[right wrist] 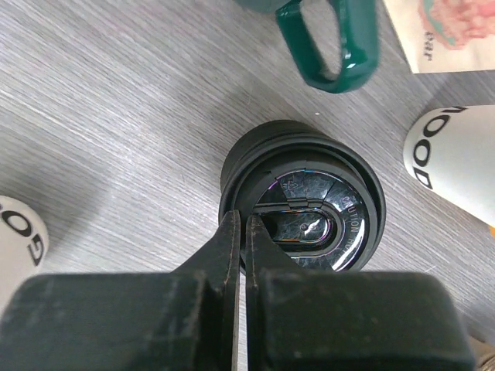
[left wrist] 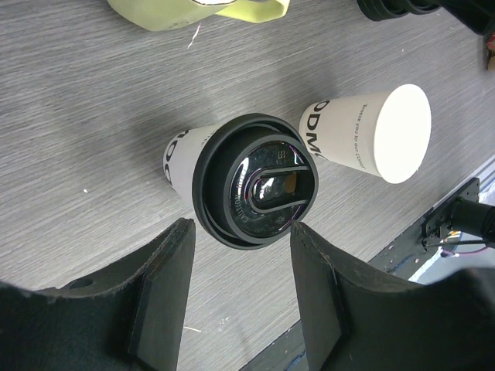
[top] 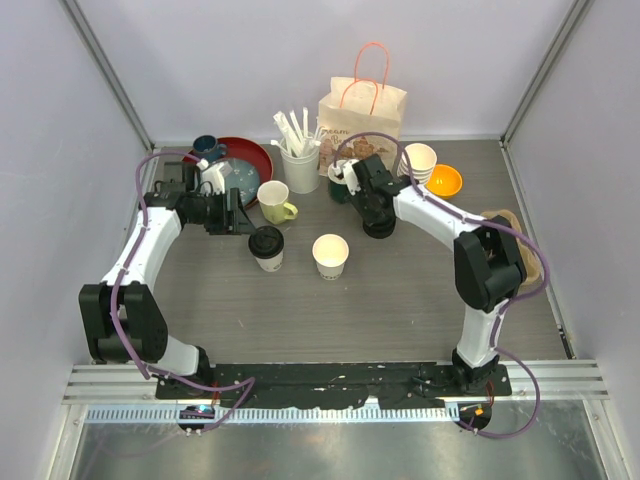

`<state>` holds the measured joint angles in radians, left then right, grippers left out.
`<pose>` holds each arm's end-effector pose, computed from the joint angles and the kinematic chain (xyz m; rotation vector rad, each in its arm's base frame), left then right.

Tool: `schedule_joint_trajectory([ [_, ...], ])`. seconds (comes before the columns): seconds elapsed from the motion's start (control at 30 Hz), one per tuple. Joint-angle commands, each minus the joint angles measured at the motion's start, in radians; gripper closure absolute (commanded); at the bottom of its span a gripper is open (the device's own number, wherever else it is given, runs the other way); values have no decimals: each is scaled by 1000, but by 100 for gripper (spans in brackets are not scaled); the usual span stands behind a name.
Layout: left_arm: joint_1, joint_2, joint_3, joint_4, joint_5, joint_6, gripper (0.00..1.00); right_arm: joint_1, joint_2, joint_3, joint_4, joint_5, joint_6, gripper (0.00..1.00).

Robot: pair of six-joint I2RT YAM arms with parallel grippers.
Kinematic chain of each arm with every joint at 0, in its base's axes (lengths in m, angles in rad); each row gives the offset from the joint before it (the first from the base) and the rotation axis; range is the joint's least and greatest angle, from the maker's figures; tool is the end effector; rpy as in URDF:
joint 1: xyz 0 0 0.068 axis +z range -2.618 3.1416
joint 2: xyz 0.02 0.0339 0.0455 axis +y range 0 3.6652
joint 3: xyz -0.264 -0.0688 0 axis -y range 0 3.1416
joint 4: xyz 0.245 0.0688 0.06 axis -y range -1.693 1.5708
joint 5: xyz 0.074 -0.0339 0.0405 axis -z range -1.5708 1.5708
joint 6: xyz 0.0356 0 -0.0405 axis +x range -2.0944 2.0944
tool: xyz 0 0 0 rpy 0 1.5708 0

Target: Pack the takeout coffee

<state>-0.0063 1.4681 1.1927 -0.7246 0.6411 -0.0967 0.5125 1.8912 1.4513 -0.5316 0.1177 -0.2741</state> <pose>0.3003 -0.0232 0.2809 0.1292 2.4862 -0.8590 0.3612 0.1984 0.2237 -0.9281 2.3570 -0.0551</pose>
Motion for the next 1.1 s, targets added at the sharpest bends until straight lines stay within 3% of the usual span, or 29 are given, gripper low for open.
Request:
schedule_joint_trajectory([
  [0.0, 2, -3, 36, -7, 26, 11, 44, -15, -122, 60, 2, -12, 90, 99],
  [0.17, 2, -6, 44, -18, 25, 23, 44, -19, -191, 67, -8, -58, 151, 99],
  [0.3, 2, -14, 71, -35, 8, 32, 44, -11, -312, 8, 16, -246, 226, 99],
  [0.47, -14, -31, 105, -32, -14, 23, 44, 130, -423, -132, 91, -282, 271, 99],
  [0.8, -78, -32, 146, -32, -21, 3, 44, 271, -350, -143, 47, -233, 297, 99],
  [1.07, -78, -40, 133, -32, -24, 3, 44, 276, -317, -132, 50, -253, 294, 99],
])
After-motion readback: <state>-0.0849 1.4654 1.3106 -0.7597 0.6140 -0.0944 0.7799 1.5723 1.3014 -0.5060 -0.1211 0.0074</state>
